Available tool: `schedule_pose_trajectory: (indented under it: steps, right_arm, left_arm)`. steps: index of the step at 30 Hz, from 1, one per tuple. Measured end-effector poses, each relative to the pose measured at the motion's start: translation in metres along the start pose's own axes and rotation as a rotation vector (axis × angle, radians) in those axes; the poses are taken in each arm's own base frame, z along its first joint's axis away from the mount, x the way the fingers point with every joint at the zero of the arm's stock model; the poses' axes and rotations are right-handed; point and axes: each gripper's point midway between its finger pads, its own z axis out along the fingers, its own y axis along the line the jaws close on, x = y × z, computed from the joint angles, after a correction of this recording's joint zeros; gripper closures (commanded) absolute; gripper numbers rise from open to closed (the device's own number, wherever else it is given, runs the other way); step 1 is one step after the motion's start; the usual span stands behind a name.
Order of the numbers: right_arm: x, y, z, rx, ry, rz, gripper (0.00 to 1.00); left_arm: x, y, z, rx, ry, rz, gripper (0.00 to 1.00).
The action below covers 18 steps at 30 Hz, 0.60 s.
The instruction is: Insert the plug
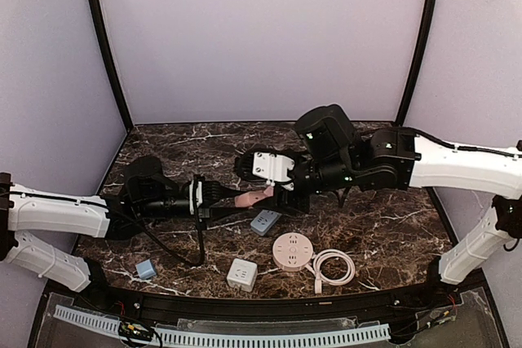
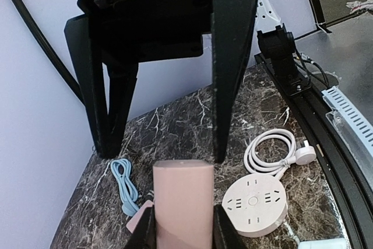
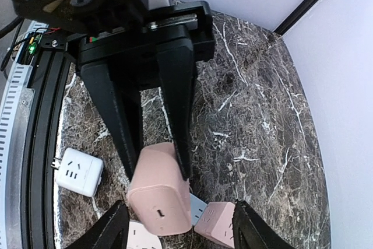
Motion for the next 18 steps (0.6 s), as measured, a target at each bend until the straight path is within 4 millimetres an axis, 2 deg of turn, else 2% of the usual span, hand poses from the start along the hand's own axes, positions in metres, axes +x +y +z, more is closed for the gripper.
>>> schedule_pose_trajectory:
  steps: [6,18]
  right_arm:
    - [-0.006,-0.004,0.009,0.013,0.017,-0.043,0.57]
    - [-0.001,0.001,0.02,0.004,0.048,-0.058,0.62]
  left_arm:
    - [-0.002,0.002,-0.008,0.027,-0.025,-0.054,0.99]
    - [-0.003,0.004,-0.01,0.046,-0.05,-0.128,0.99]
